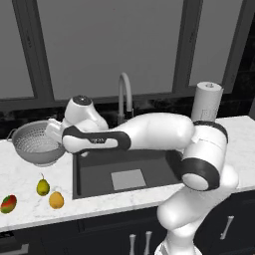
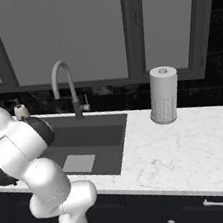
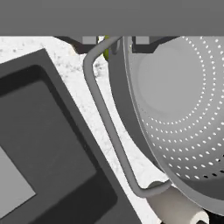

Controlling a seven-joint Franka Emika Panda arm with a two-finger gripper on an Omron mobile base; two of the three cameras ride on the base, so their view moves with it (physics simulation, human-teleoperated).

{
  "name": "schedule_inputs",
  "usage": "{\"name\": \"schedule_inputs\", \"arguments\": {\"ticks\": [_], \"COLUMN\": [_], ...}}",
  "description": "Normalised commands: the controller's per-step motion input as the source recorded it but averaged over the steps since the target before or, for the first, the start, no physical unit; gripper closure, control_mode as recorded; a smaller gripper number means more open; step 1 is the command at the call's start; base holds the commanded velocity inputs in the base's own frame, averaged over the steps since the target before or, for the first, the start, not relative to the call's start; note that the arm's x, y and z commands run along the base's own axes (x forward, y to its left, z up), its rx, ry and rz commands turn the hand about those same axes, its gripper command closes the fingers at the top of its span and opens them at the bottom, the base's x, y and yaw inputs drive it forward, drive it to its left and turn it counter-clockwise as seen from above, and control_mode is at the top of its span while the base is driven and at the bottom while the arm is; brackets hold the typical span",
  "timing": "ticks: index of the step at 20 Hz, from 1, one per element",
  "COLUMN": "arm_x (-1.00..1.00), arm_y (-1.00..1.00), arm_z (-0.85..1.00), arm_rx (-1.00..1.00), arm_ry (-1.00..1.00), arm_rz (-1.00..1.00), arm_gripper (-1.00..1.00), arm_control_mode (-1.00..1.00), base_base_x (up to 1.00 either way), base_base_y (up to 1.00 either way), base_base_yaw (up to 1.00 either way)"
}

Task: Put the colander in the sink, put the pear, mango, mango in the colander, and turn on the sink faucet and pour water over the colander.

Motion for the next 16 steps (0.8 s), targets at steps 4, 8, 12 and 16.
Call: {"name": "schedule_inputs", "arguments": {"ticks": [4,8,12,16], "arm_x": [-0.62,-0.59,-0.45,-0.33], "arm_y": [-0.83,-0.84,-0.84,-0.87], "arm_z": [0.4,0.33,0.32,0.24], "arm_rx": [0.06,0.01,0.0,0.0], "arm_ry": [0.08,0.04,0.1,0.17], "arm_rz": [-0.11,-0.08,-0.05,-0.03], "arm_gripper": [1.0,1.0,1.0,1.0], "arm_control_mode": [-1.0,-1.0,-1.0,-1.0], "base_base_x": [0.0,0.0,0.0,0.0], "base_base_y": [0.0,0.0,0.0,0.0], "base_base_yaw": [0.0,0.0,0.0,0.0]}}
